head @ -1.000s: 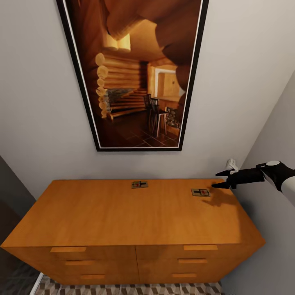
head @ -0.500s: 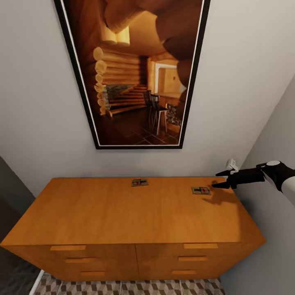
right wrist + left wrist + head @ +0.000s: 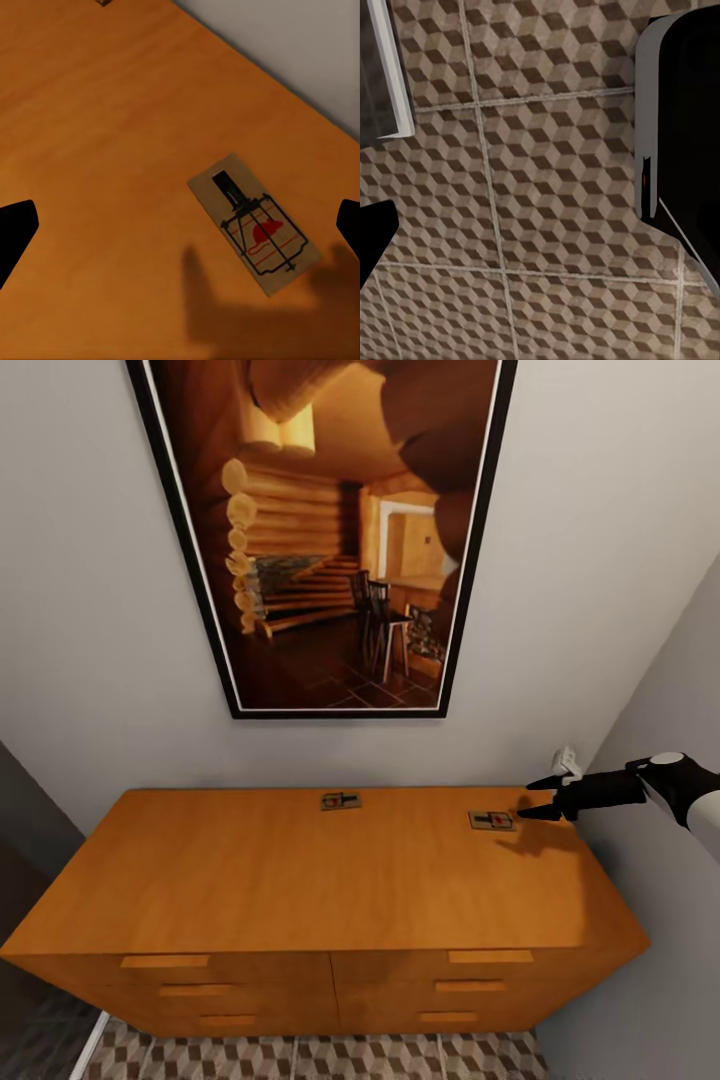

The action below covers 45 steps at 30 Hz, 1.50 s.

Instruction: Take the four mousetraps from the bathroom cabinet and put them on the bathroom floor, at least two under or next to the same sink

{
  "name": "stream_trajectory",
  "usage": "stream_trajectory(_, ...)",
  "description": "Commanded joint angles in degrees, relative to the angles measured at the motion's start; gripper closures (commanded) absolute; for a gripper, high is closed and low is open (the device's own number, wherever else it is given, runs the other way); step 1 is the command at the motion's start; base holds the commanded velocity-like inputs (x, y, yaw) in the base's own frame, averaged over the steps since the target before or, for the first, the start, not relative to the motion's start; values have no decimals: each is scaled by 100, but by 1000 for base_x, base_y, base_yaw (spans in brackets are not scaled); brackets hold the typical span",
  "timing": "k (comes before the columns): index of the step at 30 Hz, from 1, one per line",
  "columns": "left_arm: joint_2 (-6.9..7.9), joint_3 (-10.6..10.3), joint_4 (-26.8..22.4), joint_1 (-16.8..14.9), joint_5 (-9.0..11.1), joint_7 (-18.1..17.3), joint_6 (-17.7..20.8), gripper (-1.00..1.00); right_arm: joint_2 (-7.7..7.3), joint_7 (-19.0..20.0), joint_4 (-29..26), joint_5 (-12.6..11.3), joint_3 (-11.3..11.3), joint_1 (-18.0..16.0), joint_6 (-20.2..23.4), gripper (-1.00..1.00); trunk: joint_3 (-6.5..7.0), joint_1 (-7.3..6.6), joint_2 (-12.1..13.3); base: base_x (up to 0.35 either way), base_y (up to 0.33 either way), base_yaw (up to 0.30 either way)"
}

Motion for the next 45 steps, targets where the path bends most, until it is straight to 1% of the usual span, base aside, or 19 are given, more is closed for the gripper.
stream_trajectory(1,-2,-50,23,-10,43,7,-38,-100,-3,6,-2,5,15,-5,-55,-100,-19,3,-12,0,0,0)
stream_trajectory(16,-36,-50,22,-10,42,7,-38,-100,-9,6,-3,5,15,-5,-55,-100,-144,3,-12,0,0,0)
stream_trajectory(34,-38,-50,21,-10,43,7,-35,-100,-11,6,-3,5,15,-5,-55,-100,-306,3,-12,1,0,0)
stream_trajectory(45,-38,-50,21,-10,42,11,-30,-100,-11,6,-3,5,14,-5,-55,-100,-401,3,-12,117,-47,0)
